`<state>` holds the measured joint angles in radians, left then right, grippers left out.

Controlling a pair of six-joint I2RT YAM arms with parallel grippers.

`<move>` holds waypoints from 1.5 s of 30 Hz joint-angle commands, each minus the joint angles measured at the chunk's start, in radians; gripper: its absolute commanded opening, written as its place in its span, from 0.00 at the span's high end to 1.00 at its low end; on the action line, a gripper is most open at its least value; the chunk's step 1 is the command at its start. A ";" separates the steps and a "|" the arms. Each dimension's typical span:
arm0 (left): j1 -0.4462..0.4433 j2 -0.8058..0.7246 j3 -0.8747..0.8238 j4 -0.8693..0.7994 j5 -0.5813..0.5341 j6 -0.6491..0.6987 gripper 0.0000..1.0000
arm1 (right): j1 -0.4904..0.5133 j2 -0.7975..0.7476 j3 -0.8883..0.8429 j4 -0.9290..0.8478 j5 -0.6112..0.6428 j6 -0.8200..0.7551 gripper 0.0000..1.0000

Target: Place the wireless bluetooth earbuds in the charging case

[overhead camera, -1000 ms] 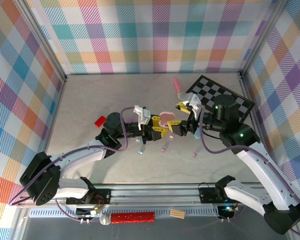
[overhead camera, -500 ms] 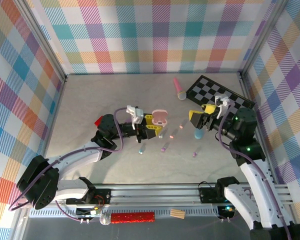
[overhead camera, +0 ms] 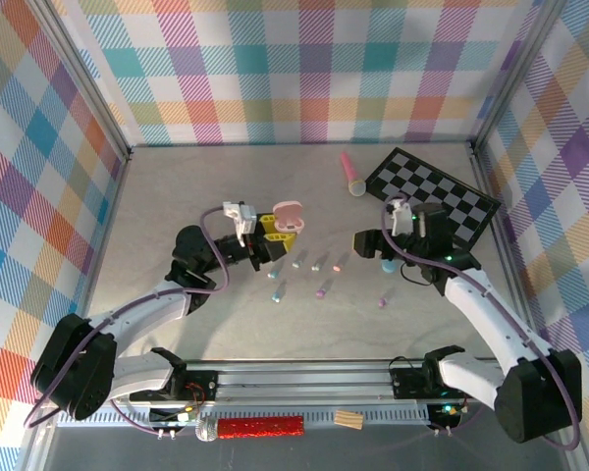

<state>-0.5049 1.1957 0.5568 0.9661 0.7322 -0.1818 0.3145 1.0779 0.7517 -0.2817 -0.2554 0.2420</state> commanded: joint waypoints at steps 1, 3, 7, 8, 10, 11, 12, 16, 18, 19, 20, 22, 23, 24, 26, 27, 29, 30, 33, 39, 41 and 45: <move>0.042 -0.021 -0.014 0.079 0.028 -0.027 0.63 | 0.087 0.048 0.030 -0.068 0.182 -0.085 0.14; 0.072 -0.018 -0.018 0.107 0.038 -0.049 0.63 | 0.156 0.093 0.053 -0.104 0.294 -0.116 0.13; 0.129 -0.020 -0.021 0.144 0.052 -0.083 0.63 | 0.253 0.182 0.095 -0.161 0.453 -0.178 0.13; 0.141 -0.026 -0.021 0.146 0.054 -0.086 0.63 | 0.277 0.207 0.108 -0.172 0.492 -0.200 0.13; 0.164 -0.035 -0.026 0.147 0.054 -0.088 0.63 | 0.319 0.259 0.136 -0.197 0.558 -0.239 0.15; 0.175 -0.042 -0.028 0.146 0.053 -0.090 0.63 | 0.339 0.290 0.151 -0.211 0.590 -0.257 0.17; 0.187 -0.051 -0.031 0.145 0.052 -0.092 0.63 | 0.357 0.323 0.168 -0.221 0.617 -0.276 0.21; 0.223 -0.085 -0.045 0.137 0.058 -0.097 0.63 | 0.412 0.450 0.241 -0.270 0.682 -0.302 0.39; 0.240 -0.106 -0.047 0.116 0.065 -0.097 0.63 | 0.440 0.518 0.279 -0.292 0.716 -0.322 0.43; 0.247 -0.113 -0.049 0.109 0.068 -0.097 0.63 | 0.449 0.547 0.295 -0.300 0.731 -0.330 0.43; 0.252 -0.120 -0.049 0.104 0.070 -0.096 0.63 | 0.459 0.575 0.312 -0.308 0.745 -0.331 0.45; 0.261 -0.129 -0.047 0.094 0.074 -0.096 0.63 | 0.473 0.625 0.340 -0.318 0.757 -0.362 0.48; 0.264 -0.132 -0.045 0.090 0.077 -0.096 0.63 | 0.478 0.647 0.355 -0.323 0.764 -0.368 0.50; 0.265 -0.136 -0.044 0.086 0.078 -0.096 0.63 | 0.482 0.667 0.368 -0.328 0.767 -0.372 0.52; 0.267 -0.140 -0.044 0.084 0.080 -0.095 0.63 | 0.487 0.695 0.384 -0.331 0.773 -0.379 0.53; 0.269 -0.141 -0.044 0.083 0.079 -0.096 0.62 | 0.489 0.708 0.389 -0.331 0.777 -0.383 0.54; 0.269 -0.139 -0.045 0.083 0.081 -0.095 0.63 | 0.492 0.726 0.398 -0.327 0.778 -0.391 0.54; 0.269 -0.138 -0.045 0.083 0.082 -0.094 0.63 | 0.491 0.737 0.404 -0.327 0.778 -0.395 0.56; 0.269 -0.126 -0.043 0.083 0.087 -0.093 0.63 | 0.495 0.769 0.424 -0.333 0.776 -0.408 0.57; 0.269 -0.109 -0.036 0.092 0.098 -0.094 0.63 | 0.497 0.806 0.449 -0.339 0.785 -0.418 0.61; 0.269 -0.109 -0.035 0.092 0.101 -0.094 0.63 | 0.497 0.814 0.453 -0.338 0.787 -0.423 0.62; 0.270 -0.107 -0.034 0.090 0.103 -0.093 0.63 | 0.497 0.830 0.456 -0.339 0.787 -0.431 0.63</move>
<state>-0.2462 1.0874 0.5129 1.0233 0.8078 -0.2699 0.8062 1.8862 1.1847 -0.5972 0.5167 -0.1726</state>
